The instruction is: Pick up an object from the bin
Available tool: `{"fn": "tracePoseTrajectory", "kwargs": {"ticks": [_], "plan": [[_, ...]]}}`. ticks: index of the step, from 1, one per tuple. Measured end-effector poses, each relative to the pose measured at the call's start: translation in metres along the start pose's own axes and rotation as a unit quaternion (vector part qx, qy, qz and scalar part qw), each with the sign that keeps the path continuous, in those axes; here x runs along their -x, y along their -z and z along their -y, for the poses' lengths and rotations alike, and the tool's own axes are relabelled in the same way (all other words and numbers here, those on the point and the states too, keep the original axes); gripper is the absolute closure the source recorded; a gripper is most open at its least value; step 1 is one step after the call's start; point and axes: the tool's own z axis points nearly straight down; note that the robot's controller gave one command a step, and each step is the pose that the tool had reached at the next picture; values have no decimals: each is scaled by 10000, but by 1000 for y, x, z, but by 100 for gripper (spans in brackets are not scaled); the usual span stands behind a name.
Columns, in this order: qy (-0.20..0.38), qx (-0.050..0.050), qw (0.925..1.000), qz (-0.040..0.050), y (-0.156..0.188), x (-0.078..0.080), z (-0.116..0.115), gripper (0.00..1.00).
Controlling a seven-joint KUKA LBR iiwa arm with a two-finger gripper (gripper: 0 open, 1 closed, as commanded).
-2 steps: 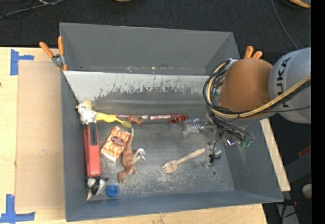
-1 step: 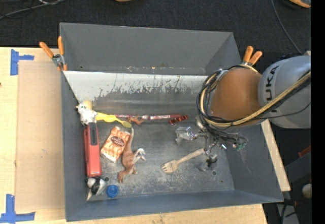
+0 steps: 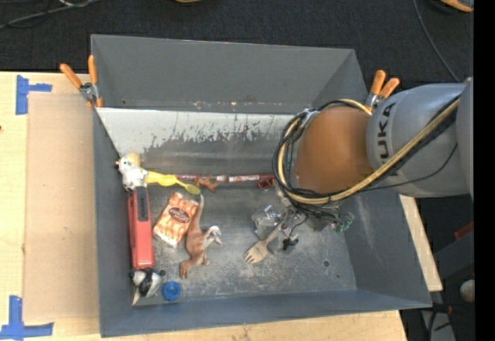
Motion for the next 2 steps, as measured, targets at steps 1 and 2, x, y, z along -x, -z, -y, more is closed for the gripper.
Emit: {"fn": "tracePoseTrajectory", "kwargs": {"ticks": [1, 2], "plan": [[2, -1, 10000, 1, 0, 0, 0, 100], [5, 18, 10000, -24, 19, -1, -2, 100]]}}
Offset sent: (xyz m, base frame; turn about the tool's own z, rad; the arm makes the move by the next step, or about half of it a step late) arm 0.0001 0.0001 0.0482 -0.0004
